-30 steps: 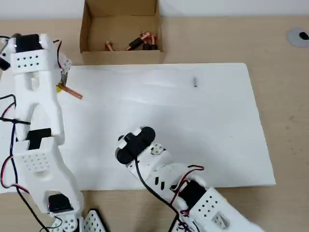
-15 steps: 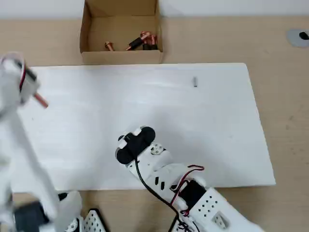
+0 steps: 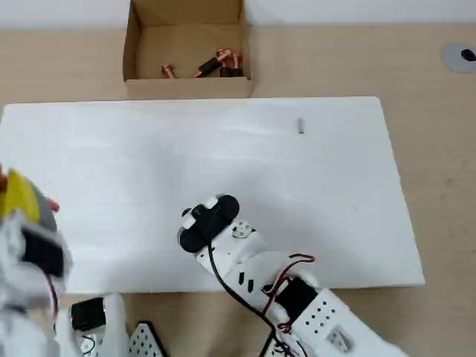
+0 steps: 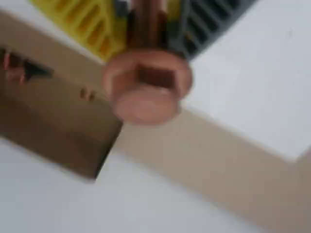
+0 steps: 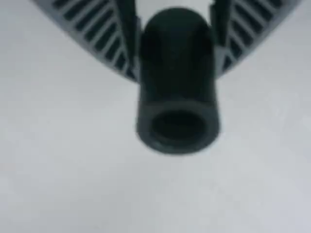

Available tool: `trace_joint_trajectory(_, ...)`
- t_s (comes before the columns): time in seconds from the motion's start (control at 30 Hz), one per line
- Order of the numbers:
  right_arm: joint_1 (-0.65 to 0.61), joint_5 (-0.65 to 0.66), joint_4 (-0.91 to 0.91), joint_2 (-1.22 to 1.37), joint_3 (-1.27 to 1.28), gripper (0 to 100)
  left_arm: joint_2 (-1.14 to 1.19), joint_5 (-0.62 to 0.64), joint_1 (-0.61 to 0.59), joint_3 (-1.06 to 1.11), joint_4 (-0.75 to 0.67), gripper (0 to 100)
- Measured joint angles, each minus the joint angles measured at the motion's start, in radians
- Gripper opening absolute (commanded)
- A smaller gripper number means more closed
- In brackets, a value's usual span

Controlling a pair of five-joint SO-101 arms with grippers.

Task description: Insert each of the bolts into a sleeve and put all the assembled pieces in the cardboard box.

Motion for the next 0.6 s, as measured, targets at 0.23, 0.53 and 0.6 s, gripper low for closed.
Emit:
trace_joint_trajectory(0.23, 0.0, 0.0, 0.0, 0.0, 0.0, 1.0, -0.358, -0.003, 0.0, 0.325, -0.072, 1)
trace_joint_trajectory(0.53, 0.0, 0.0, 0.0, 0.0, 0.0, 1.0, -0.552, -0.117, 0.0, 0.517, -0.117, 0)
trace_joint_trajectory(0.6, 0.0, 0.0, 0.0, 0.0, 0.0, 1.0, -0.554, -0.141, -0.002, 0.523, -0.117, 0)
